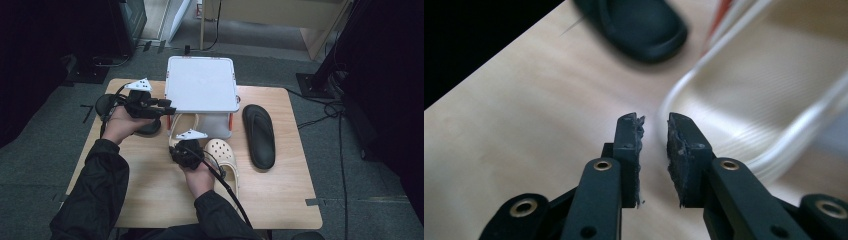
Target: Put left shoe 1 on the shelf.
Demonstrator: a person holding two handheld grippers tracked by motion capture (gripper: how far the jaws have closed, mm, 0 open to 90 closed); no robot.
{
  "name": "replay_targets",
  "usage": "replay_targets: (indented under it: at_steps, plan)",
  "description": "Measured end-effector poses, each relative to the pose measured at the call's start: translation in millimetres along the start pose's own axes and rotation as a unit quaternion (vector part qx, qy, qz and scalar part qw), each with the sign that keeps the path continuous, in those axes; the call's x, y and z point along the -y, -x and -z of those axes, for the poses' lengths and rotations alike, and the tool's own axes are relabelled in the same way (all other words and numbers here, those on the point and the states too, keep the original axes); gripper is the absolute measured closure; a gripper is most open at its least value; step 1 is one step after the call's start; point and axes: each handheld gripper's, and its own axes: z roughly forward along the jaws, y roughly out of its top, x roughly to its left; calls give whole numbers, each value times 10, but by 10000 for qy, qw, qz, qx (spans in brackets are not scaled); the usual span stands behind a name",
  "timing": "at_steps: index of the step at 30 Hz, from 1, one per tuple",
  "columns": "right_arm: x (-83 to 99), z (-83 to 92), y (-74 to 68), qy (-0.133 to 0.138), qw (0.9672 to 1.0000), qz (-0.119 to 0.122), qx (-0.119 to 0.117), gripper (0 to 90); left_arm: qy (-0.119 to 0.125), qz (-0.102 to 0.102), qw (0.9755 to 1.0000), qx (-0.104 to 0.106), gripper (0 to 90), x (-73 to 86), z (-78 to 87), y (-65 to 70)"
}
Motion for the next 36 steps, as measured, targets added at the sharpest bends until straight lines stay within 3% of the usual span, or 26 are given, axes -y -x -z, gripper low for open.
replay_targets:
  at_steps: [4,9,11,13,15,18,24,30,34,36]
  plan:
    - [177,-73,-129,-313,9993,164,-135,767,1,-1,10000,-20,566,0,-1,7]
    - [291,-191,-58,-479,9988,-90,-60,737,25,12,10000,6,566,5,0,0]
    - [272,-216,-12,-414,9991,-90,57,737,26,12,10000,5,566,5,0,0]
    - [231,-242,37,-431,9989,-200,-59,754,26,3,10000,0,566,6,-1,0]
    - [186,-274,47,-396,9991,-161,58,753,29,5,10000,10,566,7,0,-2]
    - [136,-346,94,-398,9990,-202,40,753,44,12,10000,23,566,10,0,-6]
    - [53,-462,116,-318,9993,61,176,753,60,16,10000,41,566,15,1,-11]
    - [-2,-545,193,-251,9994,159,194,748,79,17,10000,52,566,18,0,-14]
    - [-35,-556,239,-246,9997,23,83,728,94,21,9999,60,567,21,-2,-16]
    - [-44,-528,232,-193,9998,70,68,728,88,25,9999,61,566,20,-1,-17]
